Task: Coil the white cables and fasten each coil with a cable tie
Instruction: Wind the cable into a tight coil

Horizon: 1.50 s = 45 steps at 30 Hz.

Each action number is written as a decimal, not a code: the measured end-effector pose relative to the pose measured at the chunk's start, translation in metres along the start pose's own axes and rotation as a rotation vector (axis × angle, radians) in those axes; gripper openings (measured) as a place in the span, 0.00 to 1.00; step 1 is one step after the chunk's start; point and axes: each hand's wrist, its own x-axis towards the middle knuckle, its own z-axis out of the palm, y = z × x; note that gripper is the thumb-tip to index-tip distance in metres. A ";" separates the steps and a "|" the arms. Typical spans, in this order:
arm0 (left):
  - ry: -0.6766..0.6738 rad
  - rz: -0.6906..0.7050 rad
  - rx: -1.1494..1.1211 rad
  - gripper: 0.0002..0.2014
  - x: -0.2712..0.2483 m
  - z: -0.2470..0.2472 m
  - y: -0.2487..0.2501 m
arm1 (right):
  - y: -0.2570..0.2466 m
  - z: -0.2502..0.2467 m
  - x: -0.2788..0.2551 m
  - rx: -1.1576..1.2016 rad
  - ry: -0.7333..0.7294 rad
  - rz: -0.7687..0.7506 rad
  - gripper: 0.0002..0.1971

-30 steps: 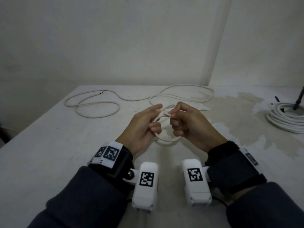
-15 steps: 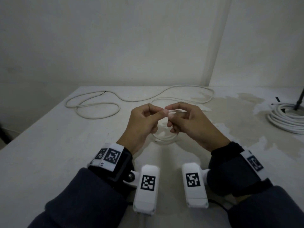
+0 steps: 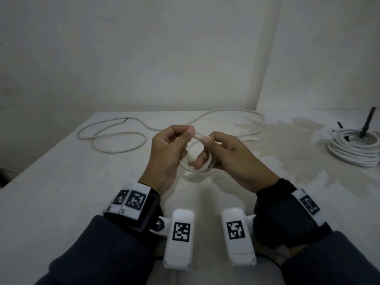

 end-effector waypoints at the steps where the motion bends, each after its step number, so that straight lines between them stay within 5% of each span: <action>1: 0.017 -0.011 -0.016 0.03 0.000 0.001 -0.001 | -0.001 0.002 0.000 0.045 -0.011 0.030 0.13; 11: -0.031 -0.146 -0.121 0.08 -0.001 0.008 -0.006 | -0.002 0.010 0.003 0.589 -0.054 0.209 0.16; 15: 0.026 -0.265 -0.139 0.18 -0.002 0.016 -0.009 | -0.004 0.002 0.005 0.791 0.015 0.154 0.16; 18: -0.027 -0.398 -0.138 0.15 -0.004 0.015 -0.013 | -0.005 -0.001 0.005 0.940 -0.033 0.111 0.17; 20: -0.058 -0.394 0.039 0.11 -0.002 0.009 -0.021 | -0.004 0.000 0.005 0.972 -0.054 0.095 0.17; 24: 0.047 -0.387 0.624 0.28 0.002 0.000 -0.023 | -0.005 -0.001 0.005 0.988 -0.016 0.067 0.17; 27: 0.040 -0.361 0.755 0.26 0.003 -0.004 -0.021 | -0.005 -0.004 0.005 0.956 0.047 0.060 0.16; 34: -0.127 -0.422 0.459 0.01 -0.003 -0.002 -0.008 | -0.001 -0.011 0.010 0.976 0.198 -0.041 0.15; 37: -0.021 -0.457 0.137 0.03 -0.001 -0.003 -0.007 | 0.002 -0.015 0.011 1.020 0.231 0.013 0.16; 41: 0.029 -0.325 -0.128 0.07 0.004 -0.005 -0.002 | 0.007 -0.016 0.012 0.972 0.216 0.142 0.16; 45: 0.040 -0.190 -0.180 0.07 0.000 -0.001 0.005 | 0.003 -0.013 0.010 0.826 0.229 0.206 0.18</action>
